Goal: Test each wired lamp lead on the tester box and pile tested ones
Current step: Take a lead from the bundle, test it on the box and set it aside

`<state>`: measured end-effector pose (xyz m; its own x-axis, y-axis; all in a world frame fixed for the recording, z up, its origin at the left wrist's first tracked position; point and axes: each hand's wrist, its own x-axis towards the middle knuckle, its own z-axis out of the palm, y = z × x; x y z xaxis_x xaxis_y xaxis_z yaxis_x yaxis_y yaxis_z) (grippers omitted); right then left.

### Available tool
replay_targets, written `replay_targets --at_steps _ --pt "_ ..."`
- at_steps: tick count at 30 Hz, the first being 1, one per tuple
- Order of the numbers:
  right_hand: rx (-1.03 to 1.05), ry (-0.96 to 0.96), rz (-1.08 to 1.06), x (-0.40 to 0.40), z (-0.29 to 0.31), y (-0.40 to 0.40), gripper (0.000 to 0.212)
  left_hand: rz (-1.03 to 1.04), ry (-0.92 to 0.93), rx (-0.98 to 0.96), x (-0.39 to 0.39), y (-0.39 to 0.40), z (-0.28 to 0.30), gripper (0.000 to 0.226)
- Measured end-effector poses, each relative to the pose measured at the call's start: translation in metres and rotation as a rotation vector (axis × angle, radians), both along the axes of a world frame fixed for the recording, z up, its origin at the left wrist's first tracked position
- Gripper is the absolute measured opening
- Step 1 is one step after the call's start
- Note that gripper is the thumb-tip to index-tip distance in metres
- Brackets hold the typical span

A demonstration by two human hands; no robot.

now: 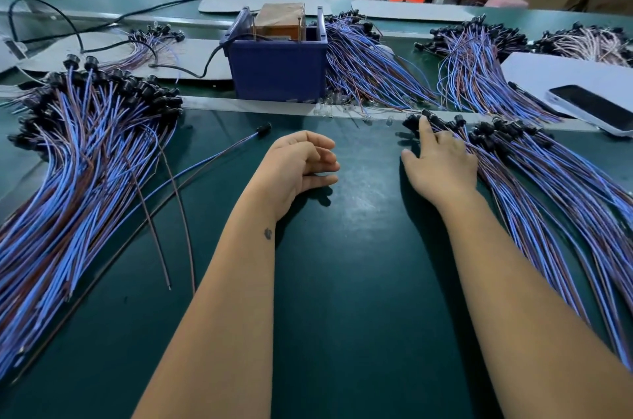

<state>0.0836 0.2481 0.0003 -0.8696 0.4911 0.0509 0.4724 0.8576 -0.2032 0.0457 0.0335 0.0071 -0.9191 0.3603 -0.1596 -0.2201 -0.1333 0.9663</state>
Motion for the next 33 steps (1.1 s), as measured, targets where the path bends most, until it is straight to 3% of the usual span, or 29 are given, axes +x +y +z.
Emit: replay_targets --at_steps 4,6,11,14,16,20,23,27,31,33 --pt "-0.036 0.020 -0.084 -0.009 0.003 -0.029 0.069 0.125 0.051 -0.034 0.001 0.005 0.001 0.032" --pt "-0.066 0.081 -0.076 -0.015 0.004 -0.050 0.072 0.261 0.145 -0.141 0.001 0.005 -0.001 0.031" --pt "-0.202 0.170 0.148 -0.031 0.002 -0.112 0.068 0.639 0.485 -0.694 -0.004 -0.012 -0.011 0.032" --pt "-0.166 0.174 0.219 -0.034 -0.003 -0.134 0.053 0.591 0.447 -1.030 -0.009 -0.021 -0.016 0.043" --pt "-0.109 0.180 0.236 -0.032 -0.006 -0.136 0.045 0.512 0.410 -1.136 -0.007 -0.022 -0.016 0.046" --pt "-0.173 0.262 0.293 -0.026 -0.007 -0.130 0.036 0.502 0.392 -1.173 -0.008 -0.021 -0.015 0.043" --pt "-0.237 0.391 0.457 -0.020 -0.004 -0.134 0.027 0.534 0.342 -1.205 -0.009 -0.021 -0.015 0.041" --pt "-0.148 0.312 0.609 -0.020 -0.006 -0.139 0.030 0.559 0.313 -1.172 -0.008 -0.021 -0.013 0.037" --pt "-0.035 0.135 0.494 -0.027 -0.011 -0.135 0.065 0.614 0.335 -1.075 -0.008 -0.023 -0.011 0.035" --pt "-0.029 0.127 0.464 -0.027 -0.014 -0.135 0.071 0.641 0.364 -1.028 -0.009 -0.022 -0.010 0.033"
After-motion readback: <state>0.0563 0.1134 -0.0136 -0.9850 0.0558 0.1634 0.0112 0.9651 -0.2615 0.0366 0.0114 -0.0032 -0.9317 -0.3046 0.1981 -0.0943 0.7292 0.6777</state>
